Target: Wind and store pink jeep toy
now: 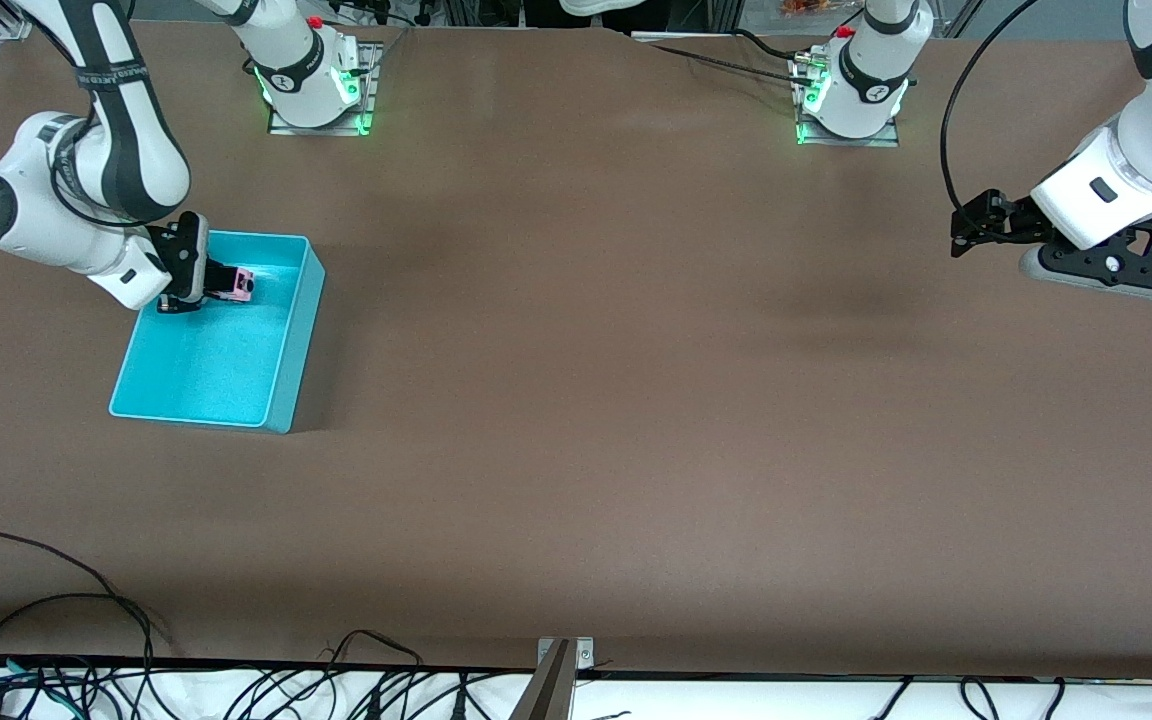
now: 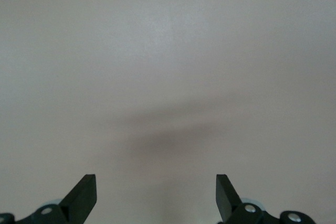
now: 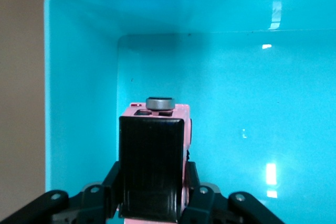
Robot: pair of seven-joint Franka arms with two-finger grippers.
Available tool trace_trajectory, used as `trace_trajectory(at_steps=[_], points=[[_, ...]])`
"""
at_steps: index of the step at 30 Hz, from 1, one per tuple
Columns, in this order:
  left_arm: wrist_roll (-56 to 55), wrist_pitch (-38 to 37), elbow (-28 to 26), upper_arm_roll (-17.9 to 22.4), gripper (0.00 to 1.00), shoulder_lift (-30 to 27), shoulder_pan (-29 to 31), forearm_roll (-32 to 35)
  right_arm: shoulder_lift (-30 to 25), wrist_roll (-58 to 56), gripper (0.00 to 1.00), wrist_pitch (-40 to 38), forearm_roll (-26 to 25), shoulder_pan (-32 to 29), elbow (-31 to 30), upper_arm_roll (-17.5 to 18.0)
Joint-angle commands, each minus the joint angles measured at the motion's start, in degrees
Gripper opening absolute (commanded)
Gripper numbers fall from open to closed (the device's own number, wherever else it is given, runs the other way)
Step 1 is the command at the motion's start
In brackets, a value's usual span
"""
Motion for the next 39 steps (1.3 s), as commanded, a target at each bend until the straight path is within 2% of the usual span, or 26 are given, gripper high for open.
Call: trace_trajectory(at_steps=[1, 3, 5, 8, 9, 12, 13, 14, 17, 22, 26, 32, 39], points=[[-0.33, -0.8, 0.68, -0.16, 1.0, -0.02, 0.0, 0.31, 2.72, -1.08, 0.14, 2.25, 3.04, 0.47, -0.51, -0.18], [-0.33, -0.8, 0.68, -0.16, 1.0, -0.11, 0.0, 0.31, 2.99, -1.08, 0.15, 3.04, 3.04, 0.47, -0.6, -0.09], [-0.33, -0.8, 0.68, -0.16, 1.0, -0.02, 0.09, 0.31, 3.16, -1.52, 0.21, 3.83, 3.04, 0.65, -0.95, 0.08], [-0.33, -0.8, 0.68, -0.16, 1.0, -0.02, 0.0, 0.31, 3.34, -2.13, 0.23, 4.18, 3.13, 0.73, -0.95, 0.17], [-0.33, -0.8, 0.68, -0.16, 1.0, -0.02, 0.0, 0.31, 3.42, -2.13, 0.28, 4.18, 3.21, 0.73, -0.86, 0.17], [-0.33, -0.8, 0.68, -0.16, 1.0, -0.02, 0.0, 0.31, 3.43, -2.13, 0.58, 4.1, 3.83, 0.82, -0.86, 0.17], [-0.33, -0.8, 0.68, -0.25, 1.0, -0.02, 0.0, 0.31, 3.6, -2.13, 0.76, 4.1, 4.35, 0.82, -0.86, 0.17], [-0.33, -0.8, 0.68, -0.25, 1.0, -0.02, -0.09, 0.31, 3.6, -2.13, 0.88, 4.1, 4.88, 0.91, -0.86, 0.26], [-0.33, -0.8, 0.68, -0.25, 1.0, -0.02, -0.09, 0.22, 3.51, -2.22, 1.0, 3.83, 5.24, 0.91, -0.6, 1.05], [-0.33, -0.8, 0.68, -0.25, 1.0, -0.11, -0.09, 0.22, 2.72, -2.22, 1.0, 3.13, 5.24, 0.91, 0.45, 1.58], [-0.33, -0.89, 0.68, -0.25, 1.0, -0.11, -0.09, 0.22, 1.67, -2.13, 1.0, -0.03, 5.15, 0.91, 3.79, 2.28], [-0.33, -0.88, 0.68, -0.25, 1.0, -0.02, -0.09, 0.14, 1.58, 0.4, 1.0, -8.81, 5.32, 1.0, 14.32, 2.37], [-0.33, -0.8, 0.76, -0.25, 1.0, -0.02, -0.09, 0.14, 1.58, 18.05, 1.0, -20.85, 5.15, 1.0, 25.58, 2.81]])
